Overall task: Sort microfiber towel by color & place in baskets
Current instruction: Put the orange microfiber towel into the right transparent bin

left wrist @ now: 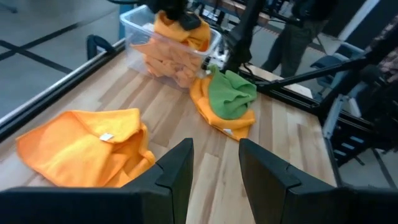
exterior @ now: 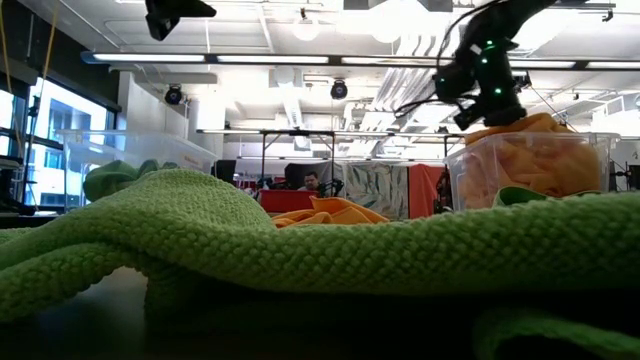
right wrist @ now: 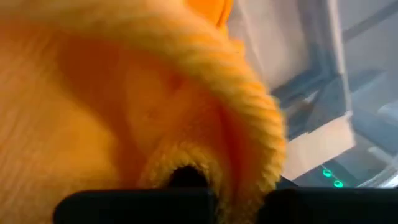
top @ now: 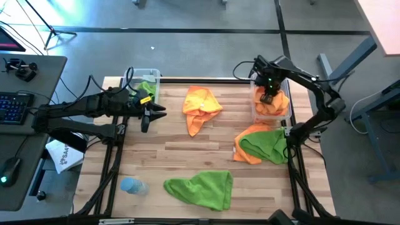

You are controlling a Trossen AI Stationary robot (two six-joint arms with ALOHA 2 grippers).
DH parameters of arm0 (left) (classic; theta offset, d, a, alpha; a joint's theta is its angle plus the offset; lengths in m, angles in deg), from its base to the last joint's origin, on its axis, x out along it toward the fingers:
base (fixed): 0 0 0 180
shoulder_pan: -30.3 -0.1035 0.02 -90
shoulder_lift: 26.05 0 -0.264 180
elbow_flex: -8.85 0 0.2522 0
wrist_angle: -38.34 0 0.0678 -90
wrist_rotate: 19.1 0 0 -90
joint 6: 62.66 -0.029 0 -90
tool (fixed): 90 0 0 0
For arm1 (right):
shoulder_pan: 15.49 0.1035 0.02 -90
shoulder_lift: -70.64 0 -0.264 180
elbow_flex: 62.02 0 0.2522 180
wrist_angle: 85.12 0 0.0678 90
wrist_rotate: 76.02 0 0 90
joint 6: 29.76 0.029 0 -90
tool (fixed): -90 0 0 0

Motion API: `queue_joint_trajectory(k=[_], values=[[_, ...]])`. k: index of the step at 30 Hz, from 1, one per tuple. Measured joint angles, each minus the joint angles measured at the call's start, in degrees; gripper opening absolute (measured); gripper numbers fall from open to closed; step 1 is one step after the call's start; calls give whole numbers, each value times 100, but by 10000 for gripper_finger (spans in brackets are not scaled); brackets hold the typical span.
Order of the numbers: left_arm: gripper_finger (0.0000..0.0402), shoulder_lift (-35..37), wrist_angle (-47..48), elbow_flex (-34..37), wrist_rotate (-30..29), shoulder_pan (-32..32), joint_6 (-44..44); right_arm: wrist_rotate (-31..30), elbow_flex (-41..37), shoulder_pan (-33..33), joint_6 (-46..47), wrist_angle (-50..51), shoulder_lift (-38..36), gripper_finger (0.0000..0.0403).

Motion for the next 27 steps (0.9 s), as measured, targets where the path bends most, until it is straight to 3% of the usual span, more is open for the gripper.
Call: queue_joint_trajectory(k=[10, 16, 22, 27], values=[[117, 0, -2, 0, -489, -4, -106, 338, -1691, -35, -654, -1566, -707, 0], [117, 0, -2, 0, -500, -4, -210, 456, -1996, -35, -908, -2261, -609, 0], [117, 0, -2, 0, -502, -4, -152, 863, -2298, -76, -569, -2692, -424, 0], [117, 0, -2, 0, -504, -4, -8, 846, -2331, -87, -364, -2735, -269, 0]])
